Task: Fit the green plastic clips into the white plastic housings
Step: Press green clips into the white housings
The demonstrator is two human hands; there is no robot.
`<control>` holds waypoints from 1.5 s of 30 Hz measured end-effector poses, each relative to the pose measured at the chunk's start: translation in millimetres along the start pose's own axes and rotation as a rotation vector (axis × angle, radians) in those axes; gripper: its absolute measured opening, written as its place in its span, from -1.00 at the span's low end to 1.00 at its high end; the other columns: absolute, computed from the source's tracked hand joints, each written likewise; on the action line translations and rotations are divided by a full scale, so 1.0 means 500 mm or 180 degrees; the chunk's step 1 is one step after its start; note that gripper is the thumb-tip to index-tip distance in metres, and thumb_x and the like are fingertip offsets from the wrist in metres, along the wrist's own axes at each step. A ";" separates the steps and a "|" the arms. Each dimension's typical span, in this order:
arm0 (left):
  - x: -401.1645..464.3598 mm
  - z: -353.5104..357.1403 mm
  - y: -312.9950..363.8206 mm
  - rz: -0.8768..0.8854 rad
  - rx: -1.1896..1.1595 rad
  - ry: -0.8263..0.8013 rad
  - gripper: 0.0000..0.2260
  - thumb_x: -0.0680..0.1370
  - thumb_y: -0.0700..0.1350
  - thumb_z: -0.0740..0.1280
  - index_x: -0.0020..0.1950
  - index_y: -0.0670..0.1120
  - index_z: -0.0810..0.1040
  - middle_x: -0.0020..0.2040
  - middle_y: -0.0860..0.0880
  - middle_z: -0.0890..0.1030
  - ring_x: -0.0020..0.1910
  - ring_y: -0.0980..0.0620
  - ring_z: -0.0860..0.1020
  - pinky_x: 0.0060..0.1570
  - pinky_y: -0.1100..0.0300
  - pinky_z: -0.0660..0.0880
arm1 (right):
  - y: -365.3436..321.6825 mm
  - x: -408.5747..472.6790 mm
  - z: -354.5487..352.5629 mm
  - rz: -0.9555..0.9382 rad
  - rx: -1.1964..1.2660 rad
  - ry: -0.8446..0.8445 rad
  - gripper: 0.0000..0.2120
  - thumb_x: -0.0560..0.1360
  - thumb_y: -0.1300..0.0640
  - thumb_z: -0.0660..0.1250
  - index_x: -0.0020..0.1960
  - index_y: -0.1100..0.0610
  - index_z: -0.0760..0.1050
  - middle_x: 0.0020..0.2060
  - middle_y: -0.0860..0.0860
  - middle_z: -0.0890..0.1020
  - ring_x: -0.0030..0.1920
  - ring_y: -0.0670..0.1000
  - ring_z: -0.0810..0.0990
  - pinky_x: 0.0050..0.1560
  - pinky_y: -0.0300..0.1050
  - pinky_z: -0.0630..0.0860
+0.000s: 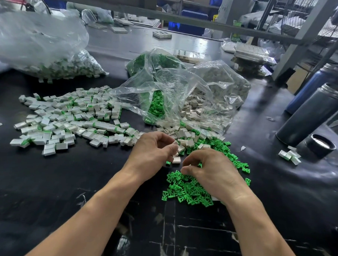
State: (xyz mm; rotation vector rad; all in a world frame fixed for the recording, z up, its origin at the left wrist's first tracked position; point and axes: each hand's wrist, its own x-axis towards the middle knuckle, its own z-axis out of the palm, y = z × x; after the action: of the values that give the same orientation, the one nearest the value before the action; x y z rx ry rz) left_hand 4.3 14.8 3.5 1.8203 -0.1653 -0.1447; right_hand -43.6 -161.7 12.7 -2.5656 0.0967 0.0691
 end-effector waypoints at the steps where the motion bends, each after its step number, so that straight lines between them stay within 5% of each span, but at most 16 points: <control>1: 0.000 -0.002 0.000 0.0007 -0.0041 0.0026 -0.92 0.55 -0.13 0.51 -0.01 -0.07 0.65 -0.19 -0.04 0.73 -0.22 0.01 0.71 -0.10 0.02 0.66 | 0.003 0.000 -0.002 -0.0048 0.0058 -0.0055 -0.90 0.47 -0.14 0.53 -0.04 -0.19 0.66 -0.08 -0.23 0.58 -0.02 -0.20 0.52 0.13 -0.04 0.52; 4: 0.000 -0.007 0.003 0.0004 -0.0136 0.0090 -0.90 0.54 -0.17 0.51 0.00 -0.05 0.65 -0.14 -0.09 0.72 -0.24 0.00 0.68 -0.11 -0.02 0.67 | 0.010 0.000 -0.007 -0.0191 0.0193 -0.0273 -0.88 0.50 -0.03 0.53 -0.03 -0.23 0.66 -0.07 -0.22 0.58 0.03 -0.18 0.52 0.20 -0.01 0.51; 10: 0.001 -0.009 0.004 0.0024 -0.0095 0.0092 -0.86 0.51 -0.19 0.53 0.00 0.02 0.68 -0.21 0.08 0.68 -0.28 0.26 0.63 -0.19 0.25 0.57 | 0.012 0.004 0.000 -0.0346 0.0157 -0.0361 -0.89 0.50 0.02 0.54 -0.09 -0.19 0.67 -0.07 -0.26 0.58 0.06 -0.18 0.53 0.21 -0.01 0.50; 16: -0.005 -0.012 0.011 0.0063 -0.0247 0.0095 -0.83 0.48 -0.22 0.55 0.01 0.00 0.70 -0.20 0.02 0.69 -0.21 0.20 0.64 -0.13 0.22 0.61 | 0.022 0.012 0.005 -0.0394 0.1221 0.0140 -0.87 0.56 0.09 0.48 -0.08 -0.15 0.65 -0.18 -0.22 0.69 -0.17 -0.24 0.62 -0.17 -0.41 0.44; 21: -0.009 -0.007 0.019 0.0110 -0.0408 -0.0057 -0.84 0.50 -0.27 0.52 0.02 -0.07 0.70 -0.15 -0.09 0.69 -0.16 0.05 0.65 -0.08 0.03 0.67 | 0.016 0.017 0.005 -0.0310 0.2468 0.0420 -0.77 0.59 0.22 0.44 0.03 -0.12 0.71 -0.21 -0.06 0.71 -0.29 -0.12 0.57 -0.31 -0.31 0.47; 23: -0.009 -0.006 0.019 0.0165 -0.0467 -0.0104 -0.84 0.50 -0.29 0.51 0.03 -0.10 0.69 -0.14 -0.02 0.72 -0.13 0.05 0.68 -0.08 0.17 0.66 | 0.013 0.016 0.005 -0.0316 0.2726 0.0438 -0.75 0.59 0.28 0.42 0.02 -0.06 0.74 -0.28 -0.08 0.68 -0.36 -0.11 0.52 -0.37 -0.27 0.47; 27: -0.010 -0.002 0.022 0.0275 -0.0553 -0.0188 -0.83 0.49 -0.31 0.52 0.05 -0.15 0.68 -0.11 -0.06 0.74 -0.15 0.09 0.69 -0.11 0.31 0.59 | 0.008 0.018 0.008 -0.0306 0.2960 0.0514 -0.84 0.57 0.30 0.43 0.02 0.08 0.72 -0.29 0.00 0.71 -0.35 -0.06 0.56 -0.40 -0.21 0.49; 32: -0.016 0.001 0.024 0.0401 -0.0511 -0.0250 -0.85 0.49 -0.23 0.53 0.05 -0.15 0.69 -0.09 -0.14 0.72 -0.15 0.07 0.65 -0.05 0.21 0.61 | 0.011 0.018 0.010 -0.0362 0.3157 0.0602 -0.94 0.57 0.23 0.45 0.01 0.12 0.69 -0.23 0.12 0.72 -0.31 0.05 0.60 -0.39 -0.13 0.51; 39: -0.014 0.002 0.023 0.0452 -0.0244 -0.0407 -0.83 0.58 -0.18 0.45 0.16 -0.05 0.70 -0.03 0.05 0.74 -0.01 0.14 0.68 0.06 0.25 0.59 | 0.012 0.019 0.016 -0.0408 0.3160 0.0704 -0.92 0.58 0.22 0.45 0.02 0.09 0.69 -0.32 -0.03 0.65 -0.35 -0.05 0.56 -0.40 -0.20 0.48; 45: -0.015 0.009 0.020 0.0470 -0.0050 -0.0611 -0.83 0.65 -0.26 0.32 0.15 -0.11 0.68 -0.41 0.28 0.59 -0.38 0.33 0.52 -0.27 0.52 0.40 | 0.007 0.020 0.017 -0.0362 0.3276 0.0761 -0.89 0.57 0.28 0.44 0.02 0.11 0.70 -0.34 0.07 0.67 -0.34 0.08 0.53 -0.39 -0.10 0.49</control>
State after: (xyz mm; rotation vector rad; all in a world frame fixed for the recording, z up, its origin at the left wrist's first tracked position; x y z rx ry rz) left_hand -4.3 9.4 12.3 1.7702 -0.4316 -0.2157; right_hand -34.0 -160.7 2.7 -1.5355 0.0533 -0.2661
